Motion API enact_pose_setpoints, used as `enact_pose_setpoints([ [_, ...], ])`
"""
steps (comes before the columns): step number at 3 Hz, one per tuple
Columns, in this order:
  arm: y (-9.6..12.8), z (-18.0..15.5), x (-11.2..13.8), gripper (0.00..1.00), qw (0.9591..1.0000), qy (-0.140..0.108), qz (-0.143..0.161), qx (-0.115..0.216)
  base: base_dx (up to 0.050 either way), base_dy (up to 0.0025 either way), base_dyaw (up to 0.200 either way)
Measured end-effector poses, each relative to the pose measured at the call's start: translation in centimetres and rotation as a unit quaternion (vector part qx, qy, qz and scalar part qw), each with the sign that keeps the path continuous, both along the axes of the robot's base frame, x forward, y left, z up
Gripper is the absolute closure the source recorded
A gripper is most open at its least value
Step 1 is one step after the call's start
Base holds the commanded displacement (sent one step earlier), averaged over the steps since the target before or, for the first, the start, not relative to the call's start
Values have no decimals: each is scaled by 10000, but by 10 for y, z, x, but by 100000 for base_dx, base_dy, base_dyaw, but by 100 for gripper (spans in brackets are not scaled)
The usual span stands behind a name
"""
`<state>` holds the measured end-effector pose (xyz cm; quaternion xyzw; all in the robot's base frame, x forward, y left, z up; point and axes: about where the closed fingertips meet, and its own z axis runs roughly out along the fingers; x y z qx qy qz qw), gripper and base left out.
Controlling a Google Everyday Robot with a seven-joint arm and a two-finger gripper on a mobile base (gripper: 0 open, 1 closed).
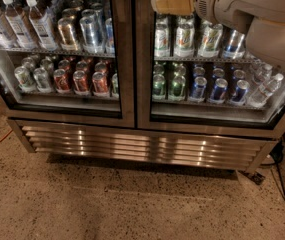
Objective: Open right fridge door
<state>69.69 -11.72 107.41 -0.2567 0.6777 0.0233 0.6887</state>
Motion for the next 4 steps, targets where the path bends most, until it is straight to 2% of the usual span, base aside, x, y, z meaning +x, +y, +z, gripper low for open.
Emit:
enact_pose_setpoints([
  [1,-6,0,8,0,9968,225,-384,659,0,0,0],
  [2,-6,14,19,0,9877,375,-513,1427,0,0,0],
  [3,-5,49,31,0,9734,316,-288,2250,0,0,0],
  [4,-9,87,37,0,9548,0,312,2958,0,0,0],
])
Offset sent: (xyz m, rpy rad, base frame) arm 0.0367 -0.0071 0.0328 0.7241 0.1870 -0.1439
